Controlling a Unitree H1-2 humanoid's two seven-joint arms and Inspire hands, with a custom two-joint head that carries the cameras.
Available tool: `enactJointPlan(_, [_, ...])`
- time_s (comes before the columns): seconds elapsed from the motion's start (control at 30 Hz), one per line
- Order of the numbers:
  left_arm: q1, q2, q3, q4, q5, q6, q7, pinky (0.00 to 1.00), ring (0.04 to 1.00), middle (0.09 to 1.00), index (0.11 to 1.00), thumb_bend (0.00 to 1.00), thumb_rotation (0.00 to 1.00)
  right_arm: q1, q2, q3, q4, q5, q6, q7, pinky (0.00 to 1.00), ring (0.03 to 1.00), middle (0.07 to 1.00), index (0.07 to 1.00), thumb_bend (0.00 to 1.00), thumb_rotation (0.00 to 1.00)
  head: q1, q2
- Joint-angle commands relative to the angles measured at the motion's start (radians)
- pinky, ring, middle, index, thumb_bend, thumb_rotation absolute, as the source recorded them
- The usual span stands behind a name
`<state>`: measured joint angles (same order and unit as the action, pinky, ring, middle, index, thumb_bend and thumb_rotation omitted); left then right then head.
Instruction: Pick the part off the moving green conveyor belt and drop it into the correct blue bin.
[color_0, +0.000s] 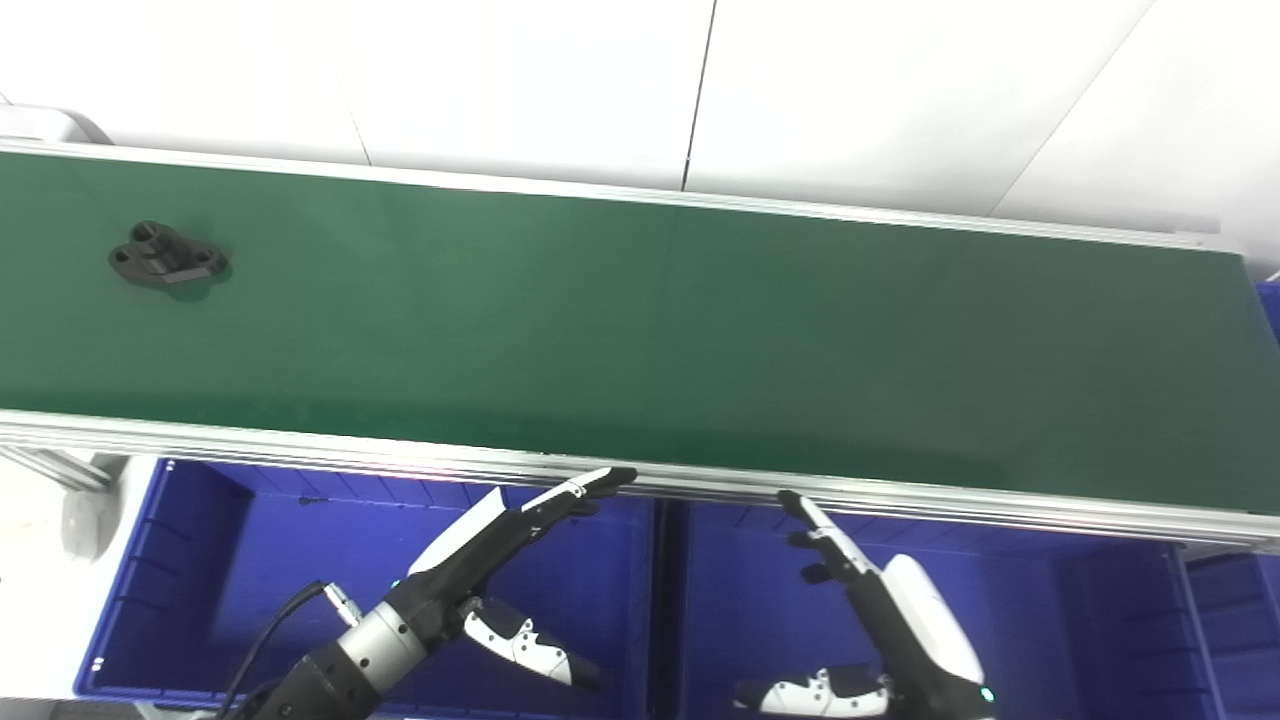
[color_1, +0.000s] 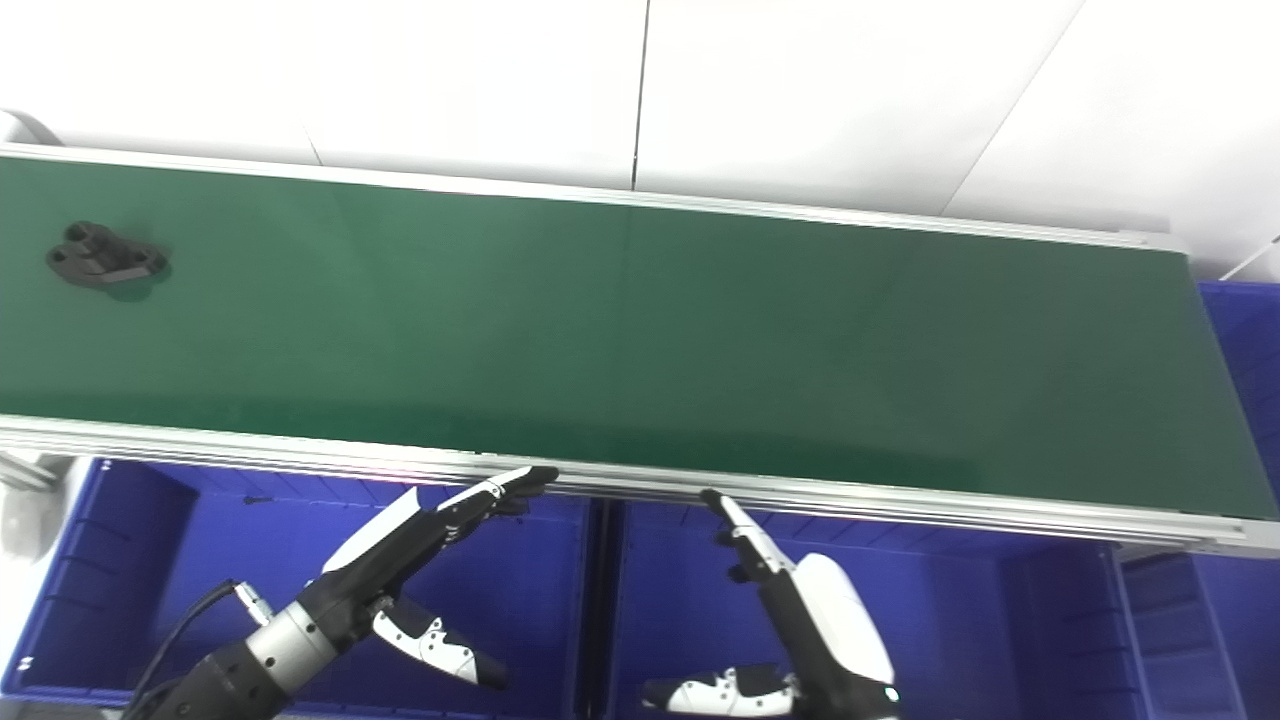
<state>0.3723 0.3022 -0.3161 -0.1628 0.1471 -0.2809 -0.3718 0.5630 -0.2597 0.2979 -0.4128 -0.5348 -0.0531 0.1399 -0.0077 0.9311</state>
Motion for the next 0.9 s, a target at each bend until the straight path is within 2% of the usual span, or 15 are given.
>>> enactJointPlan(0.0, [0.012,0.013,0.010,-0.042,0.015,-0.031,0.020,0.87,0.918,0.949,0.913,0.88,0.26,0.008,-0.002,0.005,-0.009,-0.001,-0.081,-0.034,0.74,0.862,0.932,0.955,0.91,0.38,-0.001,0.000])
enactJointPlan(0.1, [0.022,0.021,0.025,-0.057,0.027,-0.018,0.024,0.85,0.906,0.943,0.915,0.89,0.26,0.010,0.001,0.008,-0.009,0.002,-0.084,-0.037,0.75,0.870,0.934,0.961,0.90,0.38,-0.005,-0.001])
enactJointPlan(0.2, [0.030,0.023,0.033,-0.075,0.033,0.006,0.023,0.84,0.897,0.940,0.916,0.89,0.26,0.013,0.004,0.005,-0.010,0.015,-0.075,-0.037,0.71,0.862,0.934,0.963,0.90,0.38,-0.004,-0.002])
enactJointPlan(0.37, [0.028,0.020,0.035,-0.052,0.040,-0.010,0.030,0.86,0.912,0.944,0.916,0.89,0.25,0.007,0.002,0.004,0.013,0.018,-0.104,-0.054,0.71,0.849,0.925,0.960,0.90,0.38,0.009,-0.019])
enactJointPlan(0.43, [0.028,0.015,0.036,-0.046,0.038,-0.006,0.033,0.87,0.916,0.946,0.913,0.89,0.24,0.010,0.004,0.003,0.008,0.010,-0.090,-0.053,0.69,0.841,0.922,0.965,0.89,0.38,0.016,-0.023])
enactJointPlan(0.47, [0.026,0.014,0.035,-0.041,0.037,-0.008,0.034,0.88,0.913,0.944,0.914,0.89,0.25,0.012,0.005,0.001,0.004,0.007,-0.079,-0.052,0.62,0.791,0.924,0.970,0.89,0.40,0.019,-0.024])
enactJointPlan(0.5, [0.024,0.012,0.035,-0.038,0.036,-0.007,0.035,0.88,0.911,0.943,0.915,0.89,0.26,0.015,0.006,-0.001,0.001,0.008,-0.072,-0.050,0.60,0.778,0.931,0.974,0.89,0.41,0.021,-0.026])
enactJointPlan(0.73, [0.015,0.002,0.035,-0.009,-0.011,0.004,0.025,0.83,0.879,0.920,0.910,0.88,0.27,0.017,0.015,-0.018,0.009,0.029,-0.045,-0.039,0.59,0.769,0.948,0.980,0.88,0.40,0.029,-0.039])
enactJointPlan(0.77, [0.014,0.002,0.036,-0.005,-0.018,0.007,0.024,0.82,0.874,0.918,0.911,0.89,0.28,0.017,0.017,-0.020,0.009,0.036,-0.039,-0.035,0.56,0.744,0.954,0.981,0.88,0.39,0.028,-0.040])
enactJointPlan(0.8, [0.013,0.003,0.036,-0.001,-0.022,0.003,0.023,0.81,0.870,0.917,0.912,0.89,0.28,0.017,0.019,-0.021,0.009,0.042,-0.030,-0.030,0.50,0.639,0.959,0.985,0.88,0.38,0.026,-0.042])
enactJointPlan(0.87, [0.012,0.003,0.035,0.004,-0.024,-0.002,0.024,0.81,0.866,0.916,0.913,0.88,0.28,0.017,0.020,-0.024,0.010,0.045,-0.019,-0.022,0.49,0.617,0.963,0.989,0.88,0.39,0.026,-0.044])
